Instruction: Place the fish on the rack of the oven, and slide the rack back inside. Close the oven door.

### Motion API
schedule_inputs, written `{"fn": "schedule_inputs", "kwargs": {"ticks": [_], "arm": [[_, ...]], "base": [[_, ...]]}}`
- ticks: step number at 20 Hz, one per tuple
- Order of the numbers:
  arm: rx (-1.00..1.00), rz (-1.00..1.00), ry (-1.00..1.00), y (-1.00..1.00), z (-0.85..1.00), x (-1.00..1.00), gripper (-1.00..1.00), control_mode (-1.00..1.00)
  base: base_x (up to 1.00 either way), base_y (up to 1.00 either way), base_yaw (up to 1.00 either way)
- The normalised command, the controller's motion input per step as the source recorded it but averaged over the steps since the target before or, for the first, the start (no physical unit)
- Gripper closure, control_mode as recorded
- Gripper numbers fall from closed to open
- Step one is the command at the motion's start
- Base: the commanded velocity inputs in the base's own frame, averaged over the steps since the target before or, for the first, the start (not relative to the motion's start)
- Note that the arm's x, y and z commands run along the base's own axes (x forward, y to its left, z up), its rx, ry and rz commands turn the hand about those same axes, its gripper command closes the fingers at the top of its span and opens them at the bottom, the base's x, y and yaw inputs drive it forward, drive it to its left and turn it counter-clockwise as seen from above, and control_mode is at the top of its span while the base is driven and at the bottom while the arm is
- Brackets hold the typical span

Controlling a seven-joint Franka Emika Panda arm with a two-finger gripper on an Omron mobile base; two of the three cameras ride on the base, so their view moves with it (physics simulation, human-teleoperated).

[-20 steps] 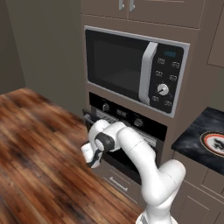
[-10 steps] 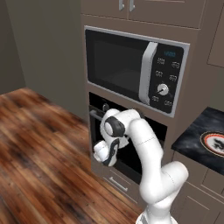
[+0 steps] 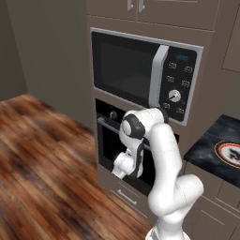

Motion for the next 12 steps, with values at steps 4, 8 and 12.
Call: {"fn": "schedule_inputs", "kwargs": {"ticks": [4, 8, 12], "arm": [[0.16, 0.36, 0.0, -0.44, 0.44, 0.0, -1.0, -1.0], [0.11, 0.26, 0.02, -0.15, 0.38, 0.03, -1.0, -1.0], [0.02, 0.09, 0.0, 0.0, 0.25, 0.09, -1.0, -1.0]], "base": [[0.0, 0.0, 0.0], [0.0, 0.0, 0.0], [0.0, 0.0, 0.0]]}}
